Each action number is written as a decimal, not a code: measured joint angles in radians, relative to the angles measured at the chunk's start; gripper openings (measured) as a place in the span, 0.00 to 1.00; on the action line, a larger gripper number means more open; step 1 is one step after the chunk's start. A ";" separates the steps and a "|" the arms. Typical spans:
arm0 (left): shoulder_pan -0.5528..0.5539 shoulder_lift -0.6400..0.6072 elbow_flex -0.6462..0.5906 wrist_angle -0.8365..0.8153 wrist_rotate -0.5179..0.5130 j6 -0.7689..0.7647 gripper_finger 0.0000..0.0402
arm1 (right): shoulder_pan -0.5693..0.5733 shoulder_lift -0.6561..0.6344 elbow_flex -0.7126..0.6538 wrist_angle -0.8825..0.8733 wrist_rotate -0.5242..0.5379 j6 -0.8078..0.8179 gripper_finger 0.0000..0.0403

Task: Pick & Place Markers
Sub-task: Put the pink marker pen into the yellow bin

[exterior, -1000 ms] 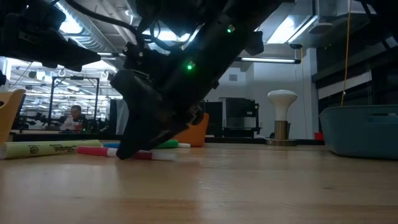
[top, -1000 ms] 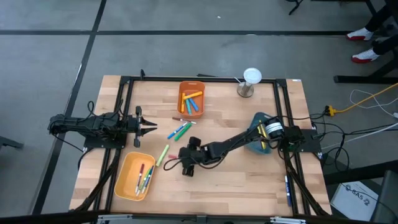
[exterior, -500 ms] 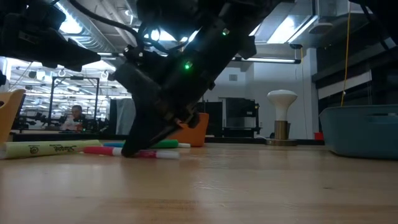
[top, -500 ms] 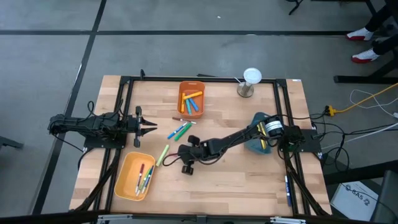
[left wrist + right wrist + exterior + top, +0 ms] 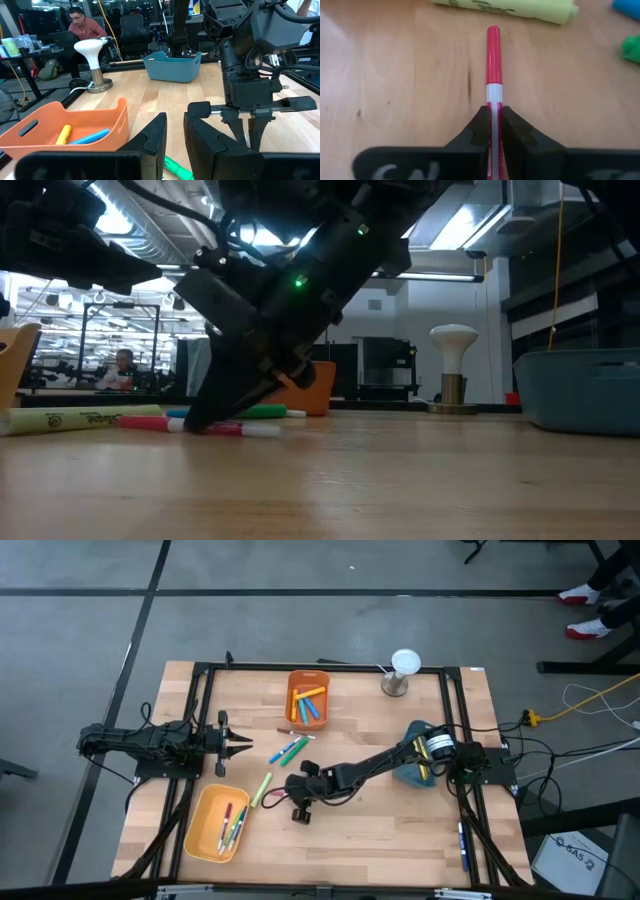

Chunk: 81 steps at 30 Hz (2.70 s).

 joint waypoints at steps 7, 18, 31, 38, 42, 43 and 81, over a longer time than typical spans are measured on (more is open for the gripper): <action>0.000 0.000 0.000 0.000 0.000 0.000 0.16 | 0.000 0.001 0.000 0.073 -0.037 -0.051 0.04; 0.000 0.000 0.000 0.000 0.000 0.000 0.15 | -0.003 0.002 0.012 0.092 -0.045 -0.085 0.05; 0.000 0.000 0.000 0.000 0.000 0.000 0.16 | 0.020 0.001 0.389 -0.408 -0.120 -0.204 0.06; 0.000 0.000 0.000 0.000 0.000 0.000 0.15 | 0.033 0.001 0.396 -0.444 -0.202 -0.167 0.18; 0.000 0.000 0.000 0.000 0.000 0.000 0.15 | 0.035 0.001 0.389 -0.459 -0.208 -0.113 0.33; 0.000 0.000 0.000 0.000 0.000 0.000 0.15 | 0.035 0.001 0.389 -0.459 -0.208 -0.109 0.37; 0.000 0.000 0.000 0.000 0.035 -0.067 0.16 | 0.116 0.001 0.389 -0.534 -0.116 -0.224 0.52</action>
